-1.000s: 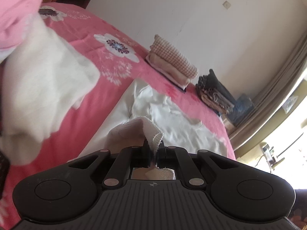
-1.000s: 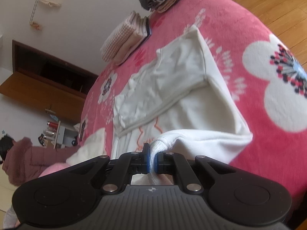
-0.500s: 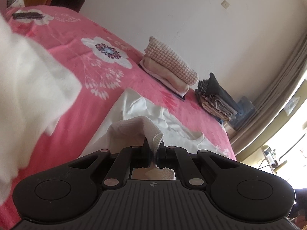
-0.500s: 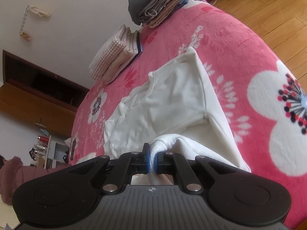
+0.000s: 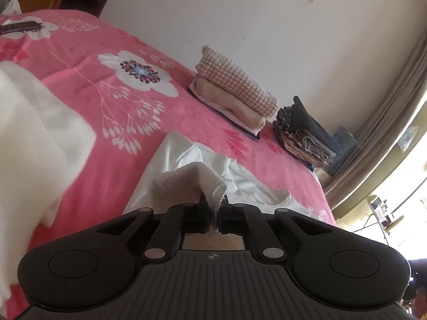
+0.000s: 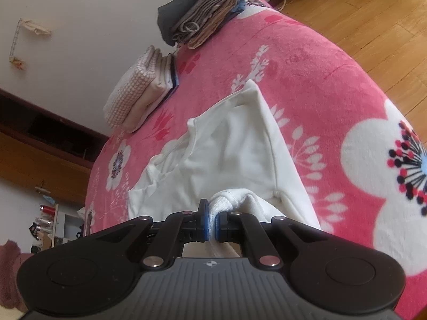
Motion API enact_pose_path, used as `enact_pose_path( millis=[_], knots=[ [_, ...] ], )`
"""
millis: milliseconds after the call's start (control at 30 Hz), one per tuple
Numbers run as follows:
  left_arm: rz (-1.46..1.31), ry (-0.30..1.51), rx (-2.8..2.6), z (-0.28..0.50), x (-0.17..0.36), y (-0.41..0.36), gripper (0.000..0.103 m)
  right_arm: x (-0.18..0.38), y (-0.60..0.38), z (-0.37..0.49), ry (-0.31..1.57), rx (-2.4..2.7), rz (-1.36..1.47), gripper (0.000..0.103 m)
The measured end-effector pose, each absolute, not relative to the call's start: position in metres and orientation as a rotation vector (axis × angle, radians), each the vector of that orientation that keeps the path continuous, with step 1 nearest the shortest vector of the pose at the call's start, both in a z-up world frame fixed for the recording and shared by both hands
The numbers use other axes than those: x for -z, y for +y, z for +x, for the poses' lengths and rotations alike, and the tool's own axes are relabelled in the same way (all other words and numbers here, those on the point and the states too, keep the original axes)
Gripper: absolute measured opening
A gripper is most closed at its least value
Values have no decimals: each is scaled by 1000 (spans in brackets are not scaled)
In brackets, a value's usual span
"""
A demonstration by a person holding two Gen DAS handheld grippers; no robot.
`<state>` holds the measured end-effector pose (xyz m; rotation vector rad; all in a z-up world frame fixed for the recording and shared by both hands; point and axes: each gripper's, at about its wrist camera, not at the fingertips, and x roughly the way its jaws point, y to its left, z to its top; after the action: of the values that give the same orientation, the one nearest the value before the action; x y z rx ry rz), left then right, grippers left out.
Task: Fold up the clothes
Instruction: 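Lower the held hem onto the collar with both grippers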
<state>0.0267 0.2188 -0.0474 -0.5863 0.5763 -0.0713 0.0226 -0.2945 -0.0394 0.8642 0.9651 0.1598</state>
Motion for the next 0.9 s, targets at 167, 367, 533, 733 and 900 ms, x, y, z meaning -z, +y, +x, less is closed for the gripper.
enact_pose_path(
  millis=[167, 367, 533, 733, 900],
  knots=[
    [-548, 586, 104, 54, 48, 217, 3, 46, -295, 42, 941, -136, 882, 5],
    [-538, 604, 121, 98, 52, 219, 3, 55, -299, 82, 902, -119, 901, 5],
    [-562, 620, 103, 137, 62, 228, 3, 62, -303, 115, 870, -104, 917, 5],
    [-588, 646, 76, 176, 79, 233, 3, 74, -307, 156, 841, -86, 940, 5],
    [-602, 665, 63, 196, 90, 237, 3, 89, -304, 187, 840, -73, 946, 5]
  ],
)
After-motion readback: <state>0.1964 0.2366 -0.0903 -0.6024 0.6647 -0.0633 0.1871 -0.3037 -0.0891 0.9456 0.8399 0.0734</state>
